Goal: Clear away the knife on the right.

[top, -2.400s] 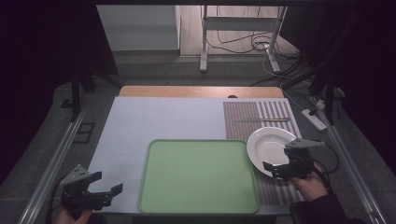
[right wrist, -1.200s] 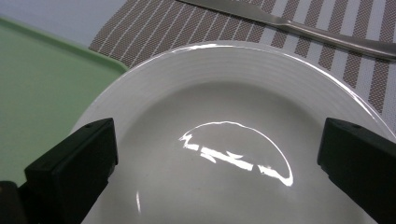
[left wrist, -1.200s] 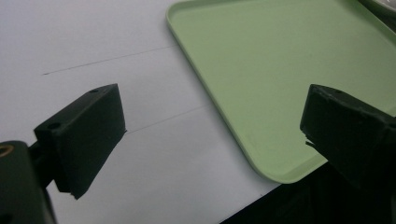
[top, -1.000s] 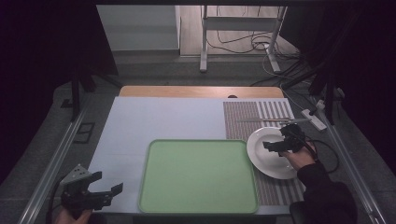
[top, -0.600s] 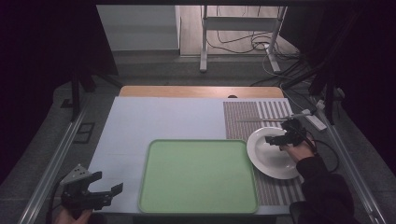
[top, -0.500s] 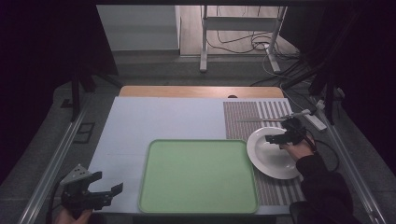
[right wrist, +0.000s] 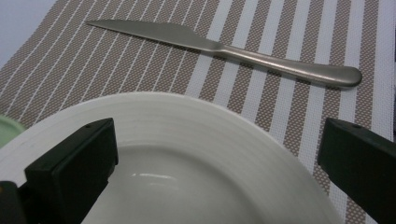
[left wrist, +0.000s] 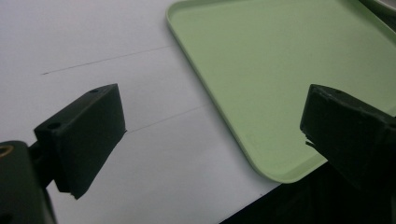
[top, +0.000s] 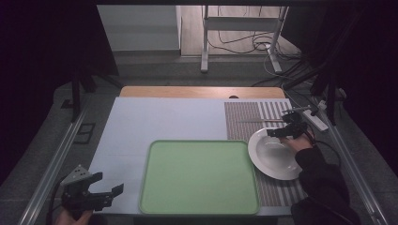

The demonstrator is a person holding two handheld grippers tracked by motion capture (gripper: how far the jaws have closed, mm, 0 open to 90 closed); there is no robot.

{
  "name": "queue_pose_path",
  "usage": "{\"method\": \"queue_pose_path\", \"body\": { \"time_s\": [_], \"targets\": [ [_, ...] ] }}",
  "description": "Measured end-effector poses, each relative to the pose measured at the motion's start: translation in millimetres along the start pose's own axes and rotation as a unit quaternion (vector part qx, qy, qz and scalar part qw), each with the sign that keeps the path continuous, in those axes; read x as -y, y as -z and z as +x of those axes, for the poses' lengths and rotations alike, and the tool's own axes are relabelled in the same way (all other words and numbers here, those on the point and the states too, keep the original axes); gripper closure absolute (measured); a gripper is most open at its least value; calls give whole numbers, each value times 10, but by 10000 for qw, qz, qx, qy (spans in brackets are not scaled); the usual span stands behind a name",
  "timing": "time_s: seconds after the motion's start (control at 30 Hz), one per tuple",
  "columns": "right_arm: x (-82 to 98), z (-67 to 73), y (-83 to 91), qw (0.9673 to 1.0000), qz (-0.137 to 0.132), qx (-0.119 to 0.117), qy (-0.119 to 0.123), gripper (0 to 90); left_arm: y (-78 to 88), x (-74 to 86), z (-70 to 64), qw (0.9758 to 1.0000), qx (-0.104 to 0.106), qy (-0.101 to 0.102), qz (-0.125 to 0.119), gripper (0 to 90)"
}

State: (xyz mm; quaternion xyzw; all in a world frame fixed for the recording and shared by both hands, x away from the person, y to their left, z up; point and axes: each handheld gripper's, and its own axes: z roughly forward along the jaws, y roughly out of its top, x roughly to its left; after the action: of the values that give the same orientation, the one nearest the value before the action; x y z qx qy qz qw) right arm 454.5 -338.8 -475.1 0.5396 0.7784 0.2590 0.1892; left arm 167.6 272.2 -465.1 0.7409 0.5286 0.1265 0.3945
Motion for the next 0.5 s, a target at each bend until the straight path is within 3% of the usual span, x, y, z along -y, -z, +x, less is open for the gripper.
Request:
{"method": "queue_pose_path", "body": {
  "time_s": [0.5],
  "targets": [
    [-178,-83,-183,9999,48,117,-53,0,-1,0,2,10000,11,3,1,62]
  ]
}}
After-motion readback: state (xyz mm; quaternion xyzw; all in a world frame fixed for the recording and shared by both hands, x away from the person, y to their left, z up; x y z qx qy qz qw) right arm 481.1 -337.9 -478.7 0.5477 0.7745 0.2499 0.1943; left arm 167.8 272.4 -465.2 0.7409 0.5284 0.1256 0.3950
